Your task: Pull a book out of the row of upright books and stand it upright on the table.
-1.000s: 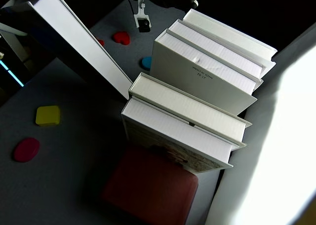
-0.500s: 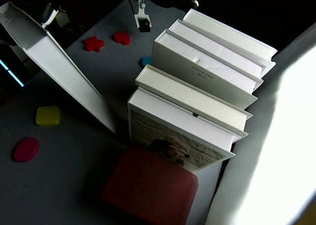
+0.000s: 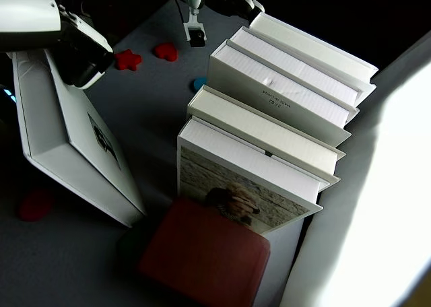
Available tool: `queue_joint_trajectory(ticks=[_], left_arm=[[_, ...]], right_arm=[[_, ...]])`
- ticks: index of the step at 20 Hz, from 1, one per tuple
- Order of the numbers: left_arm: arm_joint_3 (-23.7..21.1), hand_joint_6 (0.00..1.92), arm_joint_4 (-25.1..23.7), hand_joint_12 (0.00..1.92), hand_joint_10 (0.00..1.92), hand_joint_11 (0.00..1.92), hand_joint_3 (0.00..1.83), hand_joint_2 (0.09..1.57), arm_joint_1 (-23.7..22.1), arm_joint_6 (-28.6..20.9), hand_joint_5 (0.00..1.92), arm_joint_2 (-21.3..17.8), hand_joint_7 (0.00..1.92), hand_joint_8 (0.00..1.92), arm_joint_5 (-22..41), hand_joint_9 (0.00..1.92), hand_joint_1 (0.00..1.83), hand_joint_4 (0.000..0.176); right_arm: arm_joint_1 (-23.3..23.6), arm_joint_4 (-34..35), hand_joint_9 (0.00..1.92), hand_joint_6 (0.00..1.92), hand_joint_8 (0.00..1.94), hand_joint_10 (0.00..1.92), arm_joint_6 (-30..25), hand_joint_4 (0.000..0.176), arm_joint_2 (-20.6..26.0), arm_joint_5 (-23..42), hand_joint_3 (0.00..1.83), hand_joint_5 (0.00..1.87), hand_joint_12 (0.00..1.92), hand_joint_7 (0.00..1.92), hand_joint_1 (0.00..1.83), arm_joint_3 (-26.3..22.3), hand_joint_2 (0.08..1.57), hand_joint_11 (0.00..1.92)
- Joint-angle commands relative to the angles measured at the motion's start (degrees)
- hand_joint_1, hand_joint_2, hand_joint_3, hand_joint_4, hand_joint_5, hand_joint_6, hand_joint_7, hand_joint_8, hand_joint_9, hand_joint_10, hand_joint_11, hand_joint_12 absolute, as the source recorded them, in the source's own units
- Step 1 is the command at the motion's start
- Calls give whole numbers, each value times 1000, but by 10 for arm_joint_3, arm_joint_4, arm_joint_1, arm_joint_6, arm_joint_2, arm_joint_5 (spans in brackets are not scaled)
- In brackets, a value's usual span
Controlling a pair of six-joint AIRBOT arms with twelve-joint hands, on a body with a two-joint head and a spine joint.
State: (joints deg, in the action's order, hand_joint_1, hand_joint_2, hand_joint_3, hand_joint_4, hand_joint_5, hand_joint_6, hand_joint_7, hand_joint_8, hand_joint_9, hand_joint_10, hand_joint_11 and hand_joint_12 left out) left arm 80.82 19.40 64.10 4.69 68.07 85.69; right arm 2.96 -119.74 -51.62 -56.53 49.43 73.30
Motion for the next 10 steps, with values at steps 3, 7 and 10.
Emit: queue_joint_trajectory(ticks=[3, 7, 10], left_arm=[[2, 2, 6, 1041, 9, 0, 0, 1377, -3, -6, 241, 2, 170, 2, 68, 175, 311, 18], [2, 7, 6, 1062, 11, 0, 0, 1366, -3, -7, 265, 2, 191, 6, 70, 196, 366, 26], [1, 0, 7, 982, 0, 0, 1, 1372, -3, -8, 251, 1, 168, 0, 72, 152, 360, 1]], right_arm=[[-12, 40, 678, 1103, 1336, 1477, -11, 0, -27, -41, 1, 804, 1539, 793, 1319, 29, 1209, 440], [-49, 70, 359, 1411, 1537, 1250, -11, 0, -62, -54, 0, 785, 1716, 525, 1160, 70, 1295, 149], [-61, 88, 338, 1486, 1609, 1293, -11, 0, -63, -55, 0, 725, 1722, 492, 1128, 73, 1324, 218]])
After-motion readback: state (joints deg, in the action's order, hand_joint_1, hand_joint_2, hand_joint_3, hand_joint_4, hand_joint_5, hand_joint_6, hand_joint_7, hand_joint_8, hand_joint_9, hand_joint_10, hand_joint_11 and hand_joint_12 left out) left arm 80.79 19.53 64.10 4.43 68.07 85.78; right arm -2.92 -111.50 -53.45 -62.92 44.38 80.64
